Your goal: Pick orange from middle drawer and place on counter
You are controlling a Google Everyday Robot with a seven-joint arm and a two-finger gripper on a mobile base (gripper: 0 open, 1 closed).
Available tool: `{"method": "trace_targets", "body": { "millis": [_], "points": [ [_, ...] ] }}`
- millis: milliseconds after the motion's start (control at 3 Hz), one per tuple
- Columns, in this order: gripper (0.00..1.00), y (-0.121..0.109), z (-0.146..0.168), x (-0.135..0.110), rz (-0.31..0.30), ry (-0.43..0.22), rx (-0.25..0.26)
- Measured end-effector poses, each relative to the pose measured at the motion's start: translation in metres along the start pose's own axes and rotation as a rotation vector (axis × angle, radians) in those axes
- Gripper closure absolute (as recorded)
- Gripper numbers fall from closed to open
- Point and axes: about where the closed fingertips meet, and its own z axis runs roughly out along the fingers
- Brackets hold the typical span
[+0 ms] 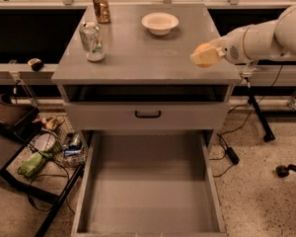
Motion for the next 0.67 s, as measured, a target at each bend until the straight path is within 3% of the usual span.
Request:
{"method": "trace_targets", "body": {
  "millis": [333,667],
  "points": [
    [1.0,-0.016,0.037,-0.003,0.047,-0.022,0.035],
    [1.0,-0.023,0.068,0.006,0.08,-0.031,0.037]
  ]
}}
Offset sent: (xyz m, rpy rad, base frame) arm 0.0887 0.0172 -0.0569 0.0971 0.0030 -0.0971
